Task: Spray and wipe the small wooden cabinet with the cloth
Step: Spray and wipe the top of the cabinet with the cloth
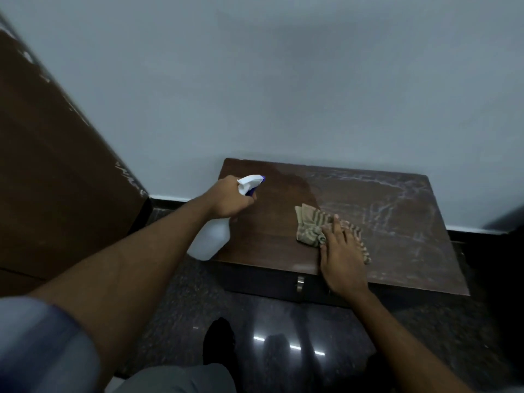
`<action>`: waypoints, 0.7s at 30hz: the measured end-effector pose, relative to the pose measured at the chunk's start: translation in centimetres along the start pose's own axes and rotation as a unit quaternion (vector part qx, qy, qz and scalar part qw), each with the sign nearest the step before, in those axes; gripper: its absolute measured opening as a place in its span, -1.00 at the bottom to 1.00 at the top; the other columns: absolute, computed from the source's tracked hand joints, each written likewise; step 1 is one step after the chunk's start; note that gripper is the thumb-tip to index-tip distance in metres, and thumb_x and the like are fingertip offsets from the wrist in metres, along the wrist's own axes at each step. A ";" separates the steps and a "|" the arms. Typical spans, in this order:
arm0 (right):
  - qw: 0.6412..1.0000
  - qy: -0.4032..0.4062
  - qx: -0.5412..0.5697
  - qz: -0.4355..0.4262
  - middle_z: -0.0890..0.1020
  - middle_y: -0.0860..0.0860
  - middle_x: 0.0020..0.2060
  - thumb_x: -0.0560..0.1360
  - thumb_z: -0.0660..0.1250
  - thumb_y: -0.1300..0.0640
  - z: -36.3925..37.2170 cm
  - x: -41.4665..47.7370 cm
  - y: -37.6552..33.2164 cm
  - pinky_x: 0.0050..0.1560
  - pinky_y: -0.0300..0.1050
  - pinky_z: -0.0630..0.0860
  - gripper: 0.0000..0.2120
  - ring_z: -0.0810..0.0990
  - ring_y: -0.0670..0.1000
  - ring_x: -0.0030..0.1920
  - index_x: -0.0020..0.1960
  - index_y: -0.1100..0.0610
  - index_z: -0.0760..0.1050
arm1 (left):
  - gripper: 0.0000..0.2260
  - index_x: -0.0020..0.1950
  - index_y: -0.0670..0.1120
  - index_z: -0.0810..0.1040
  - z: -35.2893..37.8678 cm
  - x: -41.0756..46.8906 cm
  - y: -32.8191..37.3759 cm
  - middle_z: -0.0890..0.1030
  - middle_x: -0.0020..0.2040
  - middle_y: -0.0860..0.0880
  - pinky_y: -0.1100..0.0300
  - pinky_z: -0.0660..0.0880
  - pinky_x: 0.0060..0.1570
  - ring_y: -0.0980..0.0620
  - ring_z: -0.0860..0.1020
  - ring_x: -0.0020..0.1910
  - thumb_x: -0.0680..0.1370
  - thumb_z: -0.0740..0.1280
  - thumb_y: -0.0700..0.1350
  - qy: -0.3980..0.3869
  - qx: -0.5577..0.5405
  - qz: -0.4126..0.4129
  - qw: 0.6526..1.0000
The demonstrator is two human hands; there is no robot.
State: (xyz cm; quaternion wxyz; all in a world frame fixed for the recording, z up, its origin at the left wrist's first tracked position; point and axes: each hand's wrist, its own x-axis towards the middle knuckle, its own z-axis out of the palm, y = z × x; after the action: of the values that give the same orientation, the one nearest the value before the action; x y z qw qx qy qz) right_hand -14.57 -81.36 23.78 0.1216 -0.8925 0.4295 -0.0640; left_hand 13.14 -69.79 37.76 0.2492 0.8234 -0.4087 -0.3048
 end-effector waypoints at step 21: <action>0.996 0.025 -0.009 -0.088 0.45 0.15 0.45 0.65 0.04 -0.08 1.0 14.3 -2.2 0.51 0.19 0.23 -0.53 0.37 0.24 0.44 0.47 0.06 0.41 | -0.61 0.35 -0.18 0.52 0.8 7.4 -0.3 0.64 0.14 -0.18 0.12 0.63 -0.35 -0.17 0.68 -0.13 0.55 0.44 -0.13 0.013 0.012 -0.053 0.998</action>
State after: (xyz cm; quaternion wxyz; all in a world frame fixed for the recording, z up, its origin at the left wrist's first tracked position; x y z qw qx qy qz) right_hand -3.78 -91.04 23.54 0.0966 -0.9259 0.3531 -0.0931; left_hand 16.32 -75.85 34.82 0.2279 0.8506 -0.3648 -0.3024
